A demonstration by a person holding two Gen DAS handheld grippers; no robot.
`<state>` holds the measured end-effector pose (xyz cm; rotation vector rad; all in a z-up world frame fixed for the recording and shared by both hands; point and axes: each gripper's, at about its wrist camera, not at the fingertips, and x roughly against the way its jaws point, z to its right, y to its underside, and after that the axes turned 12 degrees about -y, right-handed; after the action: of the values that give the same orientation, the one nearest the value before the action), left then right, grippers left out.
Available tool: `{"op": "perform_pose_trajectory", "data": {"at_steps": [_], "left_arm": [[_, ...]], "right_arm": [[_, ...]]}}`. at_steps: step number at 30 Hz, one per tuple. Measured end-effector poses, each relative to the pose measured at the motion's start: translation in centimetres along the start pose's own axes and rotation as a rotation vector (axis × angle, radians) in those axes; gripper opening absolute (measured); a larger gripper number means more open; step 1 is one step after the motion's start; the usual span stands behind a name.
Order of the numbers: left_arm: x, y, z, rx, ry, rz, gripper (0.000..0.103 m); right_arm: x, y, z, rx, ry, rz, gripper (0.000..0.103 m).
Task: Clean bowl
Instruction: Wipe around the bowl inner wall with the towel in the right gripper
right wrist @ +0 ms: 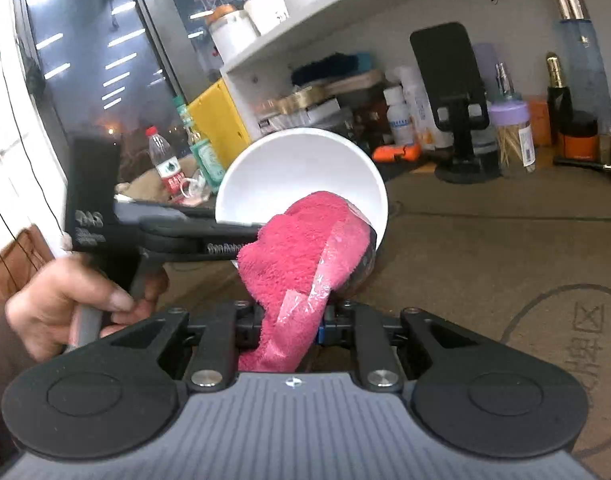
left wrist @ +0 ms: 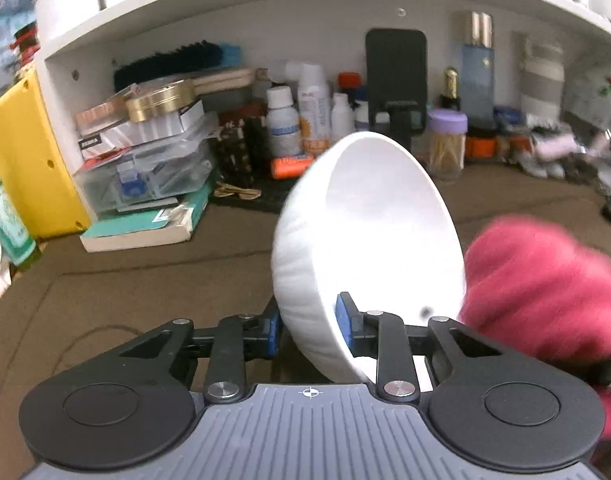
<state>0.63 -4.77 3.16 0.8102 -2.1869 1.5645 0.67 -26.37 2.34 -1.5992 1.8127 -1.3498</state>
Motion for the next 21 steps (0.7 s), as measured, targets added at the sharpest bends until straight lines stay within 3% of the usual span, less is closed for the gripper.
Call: {"op": "perform_pose_trajectory", "data": {"at_steps": [3, 5, 8, 13, 16, 18, 21], "left_arm": [[1.4, 0.8, 0.6, -0.091, 0.007, 0.023, 0.029], [2.4, 1.2, 1.0, -0.145, 0.025, 0.035, 0.03], [3.3, 1.8, 1.6, -0.217, 0.033, 0.049, 0.033], [3.5, 1.7, 1.9, -0.263, 0.085, 0.055, 0.033], [3.5, 1.7, 1.5, -0.272, 0.108, 0.053, 0.033], [3.3, 1.7, 1.1, -0.262, 0.124, 0.046, 0.033], [2.9, 1.3, 1.1, -0.234, 0.108, 0.034, 0.033]], "right_arm": [[-1.1, -1.2, -0.2, 0.027, 0.004, -0.059, 0.019], [-3.0, -1.9, -0.2, 0.048, 0.051, -0.137, 0.019], [-4.4, -3.3, -1.1, 0.106, 0.053, -0.155, 0.019], [-5.7, -4.7, -5.0, 0.336, 0.007, -0.183, 0.019], [-5.7, -3.6, -7.2, 0.533, -0.025, -0.236, 0.019], [-4.5, -3.2, -7.3, 0.551, -0.058, -0.225, 0.019], [-3.1, -2.8, -6.3, 0.539, 0.011, -0.207, 0.019]]}}
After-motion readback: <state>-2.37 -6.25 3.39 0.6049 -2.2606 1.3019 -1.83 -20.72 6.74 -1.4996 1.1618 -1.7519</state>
